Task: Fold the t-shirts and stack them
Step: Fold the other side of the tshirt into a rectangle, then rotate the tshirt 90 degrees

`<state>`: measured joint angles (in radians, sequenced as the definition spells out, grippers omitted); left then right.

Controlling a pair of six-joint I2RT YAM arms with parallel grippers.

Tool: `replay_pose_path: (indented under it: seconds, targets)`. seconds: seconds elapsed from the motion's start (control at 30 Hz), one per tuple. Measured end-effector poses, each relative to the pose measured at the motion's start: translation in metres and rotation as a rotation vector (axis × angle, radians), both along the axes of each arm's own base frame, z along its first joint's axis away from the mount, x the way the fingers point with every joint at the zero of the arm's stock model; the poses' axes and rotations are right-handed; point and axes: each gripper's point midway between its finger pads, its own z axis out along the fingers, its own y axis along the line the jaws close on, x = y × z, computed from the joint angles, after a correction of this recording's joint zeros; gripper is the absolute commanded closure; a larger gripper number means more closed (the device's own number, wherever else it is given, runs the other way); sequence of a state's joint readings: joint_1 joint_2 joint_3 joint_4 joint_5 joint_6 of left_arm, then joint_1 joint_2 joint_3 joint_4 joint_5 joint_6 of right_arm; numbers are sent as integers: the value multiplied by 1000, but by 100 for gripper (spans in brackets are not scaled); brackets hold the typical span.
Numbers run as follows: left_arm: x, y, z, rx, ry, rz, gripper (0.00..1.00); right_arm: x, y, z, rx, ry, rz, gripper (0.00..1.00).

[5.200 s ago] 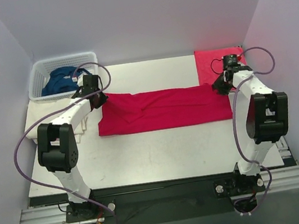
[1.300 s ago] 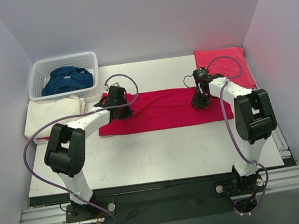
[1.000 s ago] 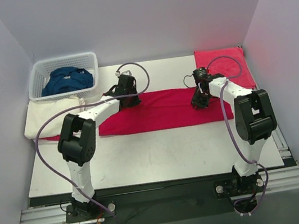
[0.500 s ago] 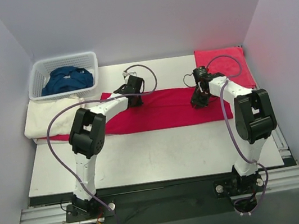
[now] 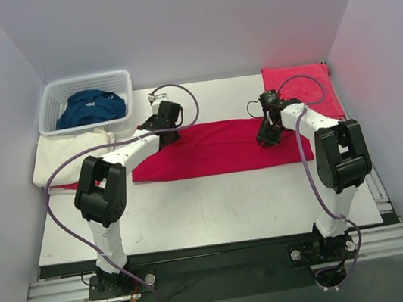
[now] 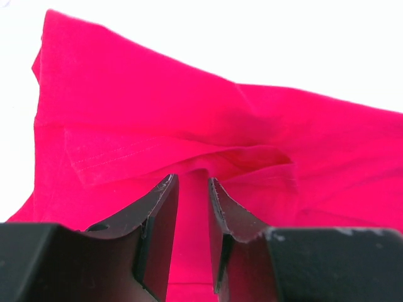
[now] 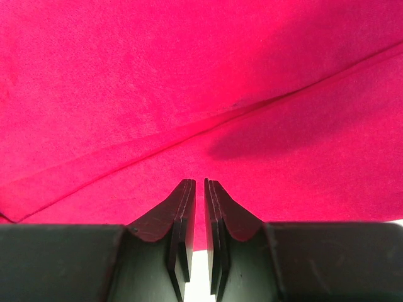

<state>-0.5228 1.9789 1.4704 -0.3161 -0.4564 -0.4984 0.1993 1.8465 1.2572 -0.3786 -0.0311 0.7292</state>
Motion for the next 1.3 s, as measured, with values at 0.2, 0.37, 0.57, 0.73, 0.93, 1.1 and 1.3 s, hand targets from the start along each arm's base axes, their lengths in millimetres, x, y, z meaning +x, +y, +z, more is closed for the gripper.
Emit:
replay_pose_path:
  seconds: [0.2,0.37,0.57,0.73,0.93,1.1,1.3]
  targets:
    - [-11,7,-20,-15,67,7,65,0,0,0,0,0,0,87]
    - [-27,10,-40,-25,134,2,65,0,0,0,0,0,1,87]
    - [-31,10,-60,-29,182,2,65,0,1,0,0,0,3,87]
    - [-17,15,-62,-39,170,32,63,0,2,0,0,0,5,87]
    - [7,31,-61,-46,150,77,50,0,2,0,0,0,6,88]
    - [20,35,-60,-38,137,80,49,0,2,0,1,-2,7,88]
    - [22,35,-59,-23,136,62,46,0,6,-5,0,13,16,88]
